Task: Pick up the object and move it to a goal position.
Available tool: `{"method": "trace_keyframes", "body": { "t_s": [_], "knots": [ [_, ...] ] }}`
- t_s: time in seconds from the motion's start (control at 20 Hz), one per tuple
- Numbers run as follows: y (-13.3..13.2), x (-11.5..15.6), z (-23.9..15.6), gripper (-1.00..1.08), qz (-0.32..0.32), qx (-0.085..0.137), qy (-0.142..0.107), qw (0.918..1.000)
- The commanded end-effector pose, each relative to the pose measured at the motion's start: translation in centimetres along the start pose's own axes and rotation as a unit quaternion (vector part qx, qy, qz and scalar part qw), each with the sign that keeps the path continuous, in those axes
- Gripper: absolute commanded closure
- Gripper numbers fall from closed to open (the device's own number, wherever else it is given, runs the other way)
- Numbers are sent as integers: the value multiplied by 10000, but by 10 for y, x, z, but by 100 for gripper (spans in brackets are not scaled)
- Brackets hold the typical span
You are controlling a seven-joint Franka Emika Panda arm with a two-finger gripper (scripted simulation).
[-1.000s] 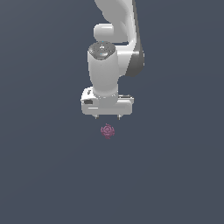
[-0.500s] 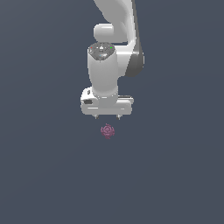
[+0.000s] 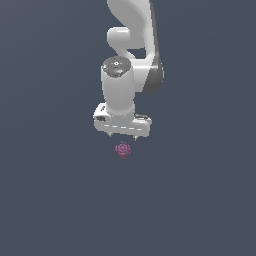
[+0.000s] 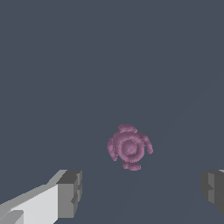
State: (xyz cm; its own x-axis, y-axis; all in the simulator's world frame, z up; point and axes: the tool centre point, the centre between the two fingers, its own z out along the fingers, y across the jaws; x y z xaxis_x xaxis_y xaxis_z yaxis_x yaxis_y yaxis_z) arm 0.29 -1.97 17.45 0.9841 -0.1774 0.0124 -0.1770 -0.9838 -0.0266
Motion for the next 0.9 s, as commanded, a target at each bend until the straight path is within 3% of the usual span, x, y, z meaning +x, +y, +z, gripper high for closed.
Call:
{"method": "trace_keyframes", "body": {
  "t_s": [0.0, 0.4, 0.85],
  "knots": [
    [0, -1, 8, -92, 271, -5, -9, 9996],
    [2, -5, 36, -92, 1340, -39, -30, 9910],
    [6, -10, 66, -92, 2440, -99, -31, 9697]
  ]
}}
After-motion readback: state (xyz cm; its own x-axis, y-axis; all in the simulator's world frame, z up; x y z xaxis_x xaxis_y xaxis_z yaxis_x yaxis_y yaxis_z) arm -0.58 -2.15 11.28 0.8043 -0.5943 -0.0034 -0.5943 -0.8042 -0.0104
